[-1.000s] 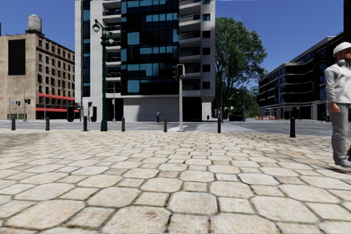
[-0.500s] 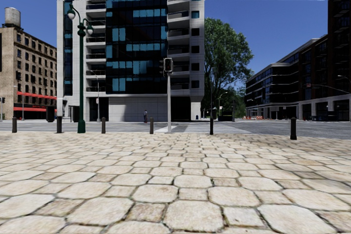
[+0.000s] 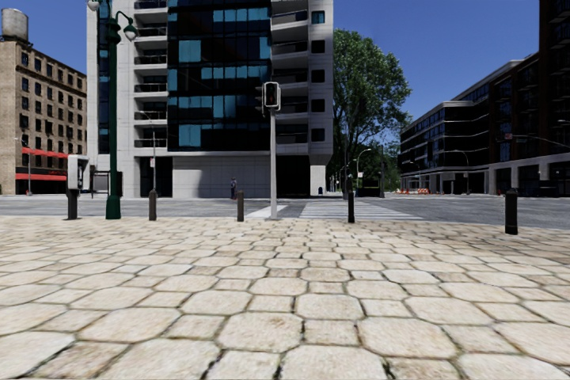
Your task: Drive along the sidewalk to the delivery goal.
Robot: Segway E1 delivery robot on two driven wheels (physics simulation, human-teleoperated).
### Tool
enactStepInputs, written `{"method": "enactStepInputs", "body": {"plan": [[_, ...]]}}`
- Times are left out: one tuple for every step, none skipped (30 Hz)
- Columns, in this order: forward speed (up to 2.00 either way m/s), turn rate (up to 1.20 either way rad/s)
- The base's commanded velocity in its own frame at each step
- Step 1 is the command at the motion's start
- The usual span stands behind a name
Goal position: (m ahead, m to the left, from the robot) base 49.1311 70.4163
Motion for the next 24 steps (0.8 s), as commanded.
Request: {"method": "enactStepInputs", "body": {"plan": [[2.0,-0.24],[2.0,-0.25],[2.0,-0.25],[2.0,-0.25],[2.0,-0.25],[2.0,-0.25],[2.0,-0.25],[2.0,-0.25],[2.0,-0.25],[2.0,-0.25],[2.0,-0.25],[2.0,-0.25],[2.0,-0.25],[2.0,-0.25],[2.0,-0.22],[2.0,-0.05],[2.0,-0.01],[2.0,0.0],[2.0,0.0],[2.0,0.0],[2.0,0.0],[2.0,0.0],[2.0,0.0],[2.0,0.0]]}}
